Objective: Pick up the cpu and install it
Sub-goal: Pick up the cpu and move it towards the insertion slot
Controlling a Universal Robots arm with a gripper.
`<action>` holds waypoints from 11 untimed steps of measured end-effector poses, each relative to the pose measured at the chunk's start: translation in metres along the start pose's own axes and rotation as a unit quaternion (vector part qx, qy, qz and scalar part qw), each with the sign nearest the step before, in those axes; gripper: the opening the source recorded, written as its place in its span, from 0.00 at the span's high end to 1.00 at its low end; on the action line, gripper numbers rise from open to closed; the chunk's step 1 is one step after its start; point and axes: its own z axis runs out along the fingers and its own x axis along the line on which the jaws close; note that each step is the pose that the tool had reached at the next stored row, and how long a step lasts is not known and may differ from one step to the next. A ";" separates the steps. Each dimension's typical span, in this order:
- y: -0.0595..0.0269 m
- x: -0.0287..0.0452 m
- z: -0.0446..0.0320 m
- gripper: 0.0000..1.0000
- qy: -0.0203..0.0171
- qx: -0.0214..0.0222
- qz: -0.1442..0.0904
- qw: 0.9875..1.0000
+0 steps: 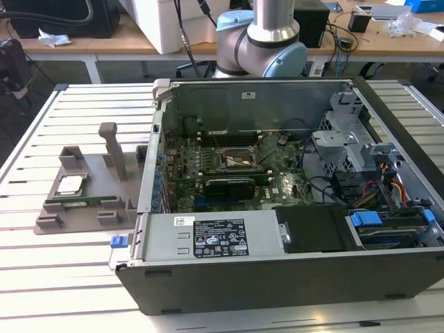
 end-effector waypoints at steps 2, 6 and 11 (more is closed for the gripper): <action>0.0001 -0.0001 0.0000 0.34 0.000 0.009 -0.010 1.000; 0.0001 -0.0001 0.0032 0.34 0.000 0.012 -0.010 1.000; -0.0003 -0.0006 0.0144 0.34 0.000 0.013 -0.010 1.000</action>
